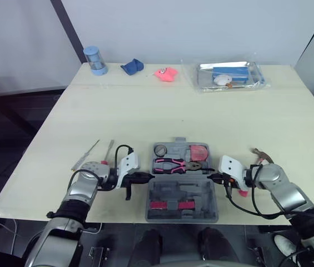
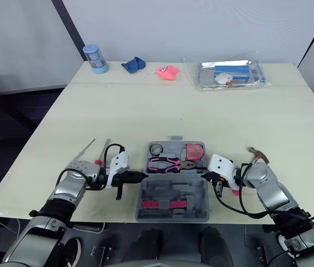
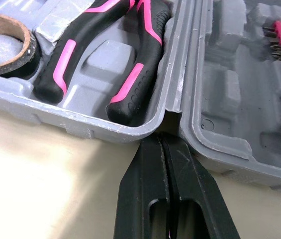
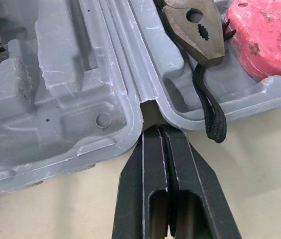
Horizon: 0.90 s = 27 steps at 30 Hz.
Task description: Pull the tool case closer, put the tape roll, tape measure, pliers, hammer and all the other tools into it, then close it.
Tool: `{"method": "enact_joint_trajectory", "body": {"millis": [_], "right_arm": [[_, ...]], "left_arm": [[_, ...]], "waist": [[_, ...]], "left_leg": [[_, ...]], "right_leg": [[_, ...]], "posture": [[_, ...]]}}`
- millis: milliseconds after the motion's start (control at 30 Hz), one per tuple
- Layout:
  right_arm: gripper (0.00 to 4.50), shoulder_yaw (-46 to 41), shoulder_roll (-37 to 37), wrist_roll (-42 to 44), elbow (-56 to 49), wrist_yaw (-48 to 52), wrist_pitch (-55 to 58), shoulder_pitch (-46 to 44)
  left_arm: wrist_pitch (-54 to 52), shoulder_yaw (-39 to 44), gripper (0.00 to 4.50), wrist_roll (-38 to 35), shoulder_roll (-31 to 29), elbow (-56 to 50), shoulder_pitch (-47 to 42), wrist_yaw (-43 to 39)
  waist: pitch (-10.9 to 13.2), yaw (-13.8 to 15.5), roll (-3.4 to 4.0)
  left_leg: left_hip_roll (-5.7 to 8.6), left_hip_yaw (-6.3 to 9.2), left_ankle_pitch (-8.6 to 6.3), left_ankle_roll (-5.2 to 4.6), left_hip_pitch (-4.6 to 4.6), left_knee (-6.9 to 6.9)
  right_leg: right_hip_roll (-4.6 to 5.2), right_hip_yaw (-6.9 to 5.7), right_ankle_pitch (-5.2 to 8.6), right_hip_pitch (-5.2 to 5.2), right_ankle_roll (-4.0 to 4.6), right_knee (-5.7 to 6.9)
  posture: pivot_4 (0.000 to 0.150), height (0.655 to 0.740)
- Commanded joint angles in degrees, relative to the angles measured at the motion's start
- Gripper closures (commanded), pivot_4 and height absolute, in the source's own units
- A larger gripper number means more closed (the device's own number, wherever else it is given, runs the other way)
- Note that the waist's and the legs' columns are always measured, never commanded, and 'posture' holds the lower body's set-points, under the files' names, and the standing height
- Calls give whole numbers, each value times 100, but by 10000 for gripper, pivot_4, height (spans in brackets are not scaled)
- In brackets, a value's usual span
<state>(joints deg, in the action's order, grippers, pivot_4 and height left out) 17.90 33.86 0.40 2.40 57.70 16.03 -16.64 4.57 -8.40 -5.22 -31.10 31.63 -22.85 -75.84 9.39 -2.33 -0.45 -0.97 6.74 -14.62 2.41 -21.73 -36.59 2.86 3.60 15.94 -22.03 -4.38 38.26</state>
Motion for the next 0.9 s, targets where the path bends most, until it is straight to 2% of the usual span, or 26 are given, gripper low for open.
{"method": "enact_joint_trajectory", "body": {"millis": [33, 900], "right_arm": [[45000, 19, -221, 91, -164, -42, -243, -160], [45000, -63, -505, -193, 276, -260, -486, -364]], "left_arm": [[107, -138, 44468, 124, 148, 86, -108, 213], [363, -121, 44468, 408, 345, 652, -487, 775]], "waist": [[0, -3, 0], [-2, -3, 3]], "left_leg": [[0, 0, 0, 0, 0, 0], [3, 3, 0, 0, 3, -19]], "right_leg": [[0, 0, 0, 0, 0, 1], [0, 0, 0, 0, 0, 28]], "posture": [[1500, 7400], [1500, 7400]]}}
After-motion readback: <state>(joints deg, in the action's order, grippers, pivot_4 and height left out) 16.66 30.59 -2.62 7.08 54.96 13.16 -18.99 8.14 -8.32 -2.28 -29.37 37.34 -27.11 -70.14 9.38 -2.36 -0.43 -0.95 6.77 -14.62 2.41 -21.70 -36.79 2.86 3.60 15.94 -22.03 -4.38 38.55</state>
